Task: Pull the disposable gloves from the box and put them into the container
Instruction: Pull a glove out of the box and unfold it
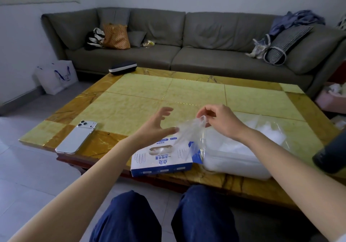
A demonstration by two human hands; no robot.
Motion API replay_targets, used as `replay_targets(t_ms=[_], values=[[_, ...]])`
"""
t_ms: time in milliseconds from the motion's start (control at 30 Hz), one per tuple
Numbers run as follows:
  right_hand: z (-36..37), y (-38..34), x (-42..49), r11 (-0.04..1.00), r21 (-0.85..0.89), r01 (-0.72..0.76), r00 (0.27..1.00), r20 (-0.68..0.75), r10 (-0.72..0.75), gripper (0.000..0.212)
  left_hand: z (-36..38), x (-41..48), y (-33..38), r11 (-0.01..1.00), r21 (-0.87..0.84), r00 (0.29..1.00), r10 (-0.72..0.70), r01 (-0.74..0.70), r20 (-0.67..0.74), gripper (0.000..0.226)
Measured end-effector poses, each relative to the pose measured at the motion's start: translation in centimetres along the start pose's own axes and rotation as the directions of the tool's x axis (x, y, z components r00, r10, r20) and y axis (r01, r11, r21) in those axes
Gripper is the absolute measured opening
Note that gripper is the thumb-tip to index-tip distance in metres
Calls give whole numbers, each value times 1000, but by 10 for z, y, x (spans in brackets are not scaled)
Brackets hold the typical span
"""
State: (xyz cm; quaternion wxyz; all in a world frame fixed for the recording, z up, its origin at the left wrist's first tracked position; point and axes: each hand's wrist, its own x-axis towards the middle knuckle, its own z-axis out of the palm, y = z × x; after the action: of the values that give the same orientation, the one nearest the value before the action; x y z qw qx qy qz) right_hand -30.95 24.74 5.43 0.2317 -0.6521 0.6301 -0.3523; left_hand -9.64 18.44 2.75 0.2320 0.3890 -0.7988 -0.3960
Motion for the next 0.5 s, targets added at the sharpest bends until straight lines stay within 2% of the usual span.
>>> replay_targets(t_ms=[67,133,267,300,433,500], values=[[0,-3,-5,999,-26,25,1000,-2,-25,26,10,-2,18,997,9,994,69,-70,81,67],[-3,-4,-9,998,-58,37,999,-13,-38,26,18,-2,29,995,-10,987,104,-104,121,63],[-10,3,-10,998,-61,9,995,-101,-16,26,26,-5,41,988,-142,992,70,-55,101,51],[-11,4,-10,999,-48,-6,993,-120,0,25,28,-5,43,993,-112,995,57,-48,80,48],[-10,5,-12,999,19,-31,994,-105,33,26,32,4,41,974,211,997,79,-78,3,19],[-9,6,-15,999,14,-41,997,-63,42,32,30,10,41,977,206,997,58,-48,-47,13]])
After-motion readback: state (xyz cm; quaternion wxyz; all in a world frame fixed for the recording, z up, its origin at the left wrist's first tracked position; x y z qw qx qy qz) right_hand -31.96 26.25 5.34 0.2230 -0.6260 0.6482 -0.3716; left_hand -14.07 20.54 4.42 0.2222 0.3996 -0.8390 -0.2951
